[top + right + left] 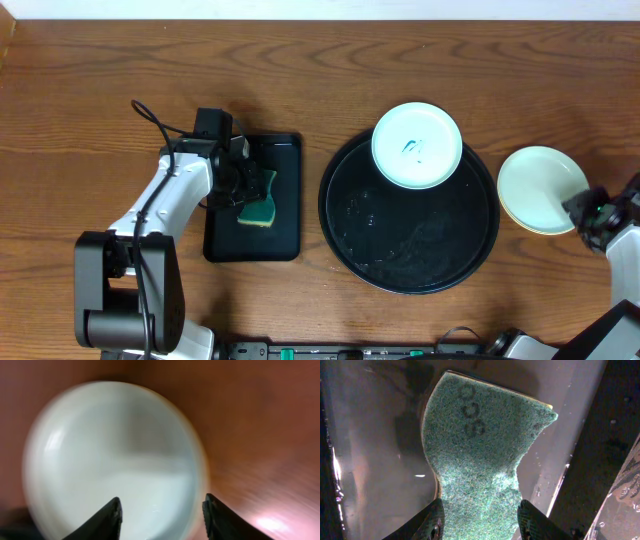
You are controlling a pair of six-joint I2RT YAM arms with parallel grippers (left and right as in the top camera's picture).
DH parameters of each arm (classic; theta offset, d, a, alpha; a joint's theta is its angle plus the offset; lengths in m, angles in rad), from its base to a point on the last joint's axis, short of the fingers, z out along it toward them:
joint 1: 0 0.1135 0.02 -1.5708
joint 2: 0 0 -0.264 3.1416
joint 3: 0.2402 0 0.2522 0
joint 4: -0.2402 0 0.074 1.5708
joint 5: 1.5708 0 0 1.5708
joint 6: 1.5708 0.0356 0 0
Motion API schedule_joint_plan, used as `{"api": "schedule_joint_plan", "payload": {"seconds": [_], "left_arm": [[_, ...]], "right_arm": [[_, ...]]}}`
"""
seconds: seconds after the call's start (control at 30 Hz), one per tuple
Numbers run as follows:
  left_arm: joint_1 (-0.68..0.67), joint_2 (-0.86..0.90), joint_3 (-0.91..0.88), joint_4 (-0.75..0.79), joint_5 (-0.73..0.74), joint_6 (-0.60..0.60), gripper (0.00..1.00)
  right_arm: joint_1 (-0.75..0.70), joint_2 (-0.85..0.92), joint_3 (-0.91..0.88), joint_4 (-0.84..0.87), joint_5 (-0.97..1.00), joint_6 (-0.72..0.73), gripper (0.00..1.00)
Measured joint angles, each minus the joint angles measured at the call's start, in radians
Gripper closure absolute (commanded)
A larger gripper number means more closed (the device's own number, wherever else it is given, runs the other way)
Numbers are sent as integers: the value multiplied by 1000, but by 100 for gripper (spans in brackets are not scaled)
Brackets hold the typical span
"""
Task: Clean dirty plates on tray and stack at the side
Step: 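Move the right gripper back and grip the second white plate rim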
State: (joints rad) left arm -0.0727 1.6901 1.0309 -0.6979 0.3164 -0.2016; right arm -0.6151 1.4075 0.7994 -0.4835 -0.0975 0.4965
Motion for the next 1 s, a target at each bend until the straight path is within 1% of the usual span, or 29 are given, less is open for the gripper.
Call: {"api": "schedule_joint_plan", "payload": {"seconds": [0.17,0.27,0.33,0.5,0.6,0.8,0.93,1.0], "left_arm": [[0,0,0,0,0,0,51],[0,0,0,0,0,0,51],[0,0,0,0,0,0,51],[0,0,0,0,0,0,51],[0,0,0,0,0,0,51],[0,0,0,0,0,0,51],[0,0,0,0,0,0,51],[0,0,0,0,0,0,51]], "right_arm": [[25,0,1,161,-312,-83,44],[89,0,2,163,-434,-136,42],[172,0,2,145,-475,-192,40],[329,21,2,128,-434,-251,40],[411,61,2,132,-389,-268,43],[501,148,2,180,-289,-256,44],[531,200,2,241,-251,-211,49],[541,224,2,267,-240,-188,55]]}}
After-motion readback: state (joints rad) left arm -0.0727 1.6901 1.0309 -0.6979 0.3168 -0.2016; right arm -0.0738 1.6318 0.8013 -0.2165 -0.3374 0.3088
